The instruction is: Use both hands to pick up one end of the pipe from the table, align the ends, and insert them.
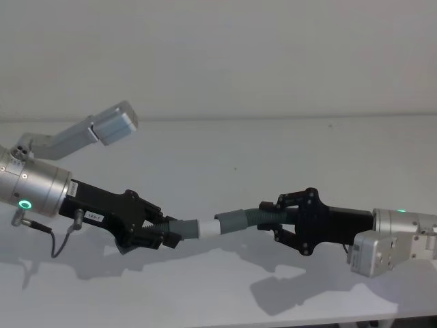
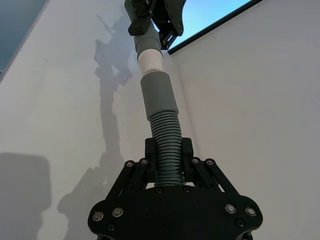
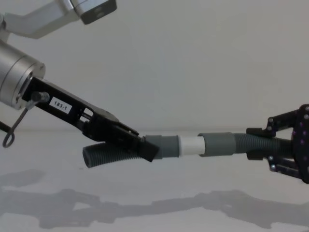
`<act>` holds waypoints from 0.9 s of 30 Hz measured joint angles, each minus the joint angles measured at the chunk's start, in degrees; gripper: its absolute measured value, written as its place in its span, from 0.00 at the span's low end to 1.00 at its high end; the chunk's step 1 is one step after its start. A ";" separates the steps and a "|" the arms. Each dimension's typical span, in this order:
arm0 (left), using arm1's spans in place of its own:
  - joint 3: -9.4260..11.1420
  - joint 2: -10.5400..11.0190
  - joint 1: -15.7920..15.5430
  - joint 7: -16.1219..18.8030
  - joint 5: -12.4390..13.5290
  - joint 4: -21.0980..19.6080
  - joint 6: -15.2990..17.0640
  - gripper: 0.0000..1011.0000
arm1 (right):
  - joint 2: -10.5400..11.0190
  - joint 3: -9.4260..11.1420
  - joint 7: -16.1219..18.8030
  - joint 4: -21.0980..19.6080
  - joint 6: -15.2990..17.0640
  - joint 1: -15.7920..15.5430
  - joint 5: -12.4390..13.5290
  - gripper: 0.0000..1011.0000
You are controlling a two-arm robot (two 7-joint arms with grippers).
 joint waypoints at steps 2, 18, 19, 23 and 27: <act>0.09 0.09 -0.04 0.02 -0.09 0.02 -0.09 0.32 | 0.00 0.00 0.00 0.00 0.00 0.00 0.00 0.26; 0.55 0.52 -0.41 0.03 -0.84 0.51 -0.73 0.32 | 0.00 0.01 0.00 0.00 0.00 0.00 0.01 0.26; 0.60 0.57 -0.47 0.03 -0.91 0.57 -0.78 0.32 | 0.00 0.01 0.00 0.00 0.01 0.00 0.00 0.26; 0.71 0.66 -0.58 0.00 -1.10 0.73 -0.99 0.32 | 0.00 0.01 0.00 0.00 0.01 0.00 0.00 0.26; 0.89 0.64 -0.71 -0.07 -1.27 1.02 -1.18 0.32 | 0.00 0.01 0.00 0.00 0.01 0.00 0.00 0.26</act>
